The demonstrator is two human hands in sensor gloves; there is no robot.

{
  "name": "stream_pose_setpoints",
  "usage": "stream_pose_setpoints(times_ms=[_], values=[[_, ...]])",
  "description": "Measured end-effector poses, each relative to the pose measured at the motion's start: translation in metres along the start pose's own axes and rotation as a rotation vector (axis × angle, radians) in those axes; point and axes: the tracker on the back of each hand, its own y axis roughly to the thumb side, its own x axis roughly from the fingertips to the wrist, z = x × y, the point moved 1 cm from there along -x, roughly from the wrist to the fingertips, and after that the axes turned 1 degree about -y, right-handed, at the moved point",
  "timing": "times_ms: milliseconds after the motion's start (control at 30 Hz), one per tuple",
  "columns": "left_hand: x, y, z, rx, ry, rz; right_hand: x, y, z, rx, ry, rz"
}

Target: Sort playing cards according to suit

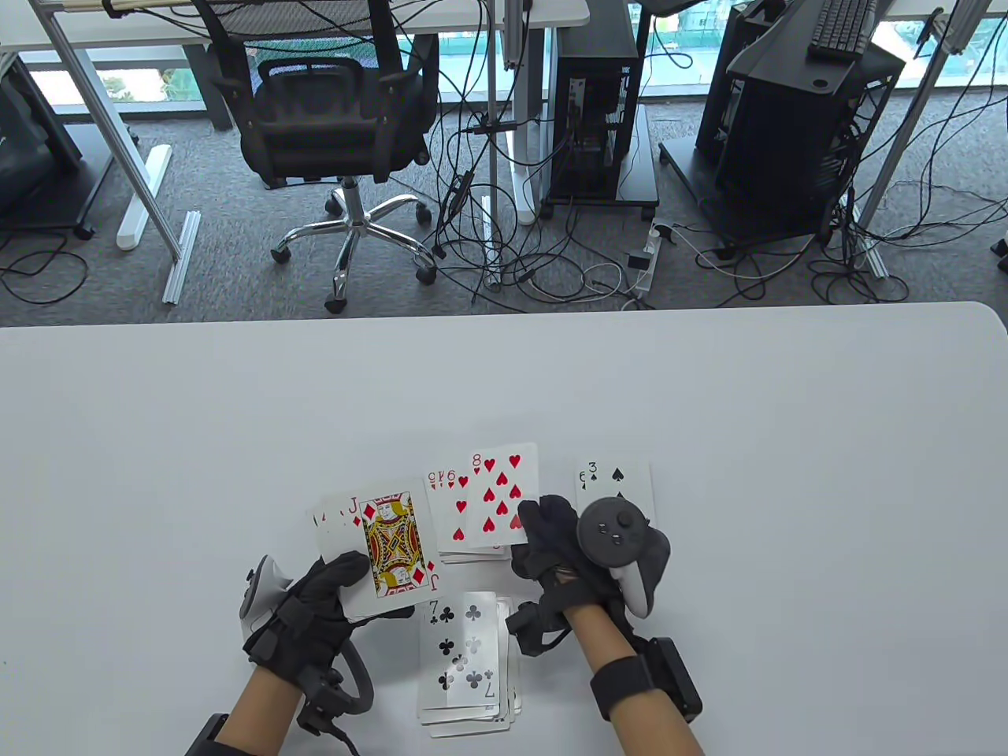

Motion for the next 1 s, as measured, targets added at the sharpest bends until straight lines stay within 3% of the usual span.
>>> stream_pose_setpoints(times_ms=[200, 400, 600, 767, 867, 1000], values=[[0.001, 0.002, 0.003, 0.005, 0.008, -0.006, -0.027, 0.001, 0.039, 0.302, 0.085, 0.134], [0.001, 0.001, 0.001, 0.011, 0.006, 0.002, -0.035, 0.016, 0.061, 0.773, 0.16, 0.072], [0.001, 0.0, 0.0, 0.01, 0.008, 0.014, -0.032, 0.02, 0.069, 0.881, 0.183, 0.031], [0.001, -0.001, -0.001, 0.008, 0.011, 0.025, -0.026, 0.039, 0.049, 0.747, 0.14, -0.077], [0.0, -0.002, -0.001, 0.006, 0.011, 0.033, -0.015, 0.052, 0.031, 0.453, 0.093, -0.167], [0.0, -0.005, -0.002, 0.008, 0.011, 0.048, 0.004, 0.06, 0.026, 0.02, 0.155, -0.244]])
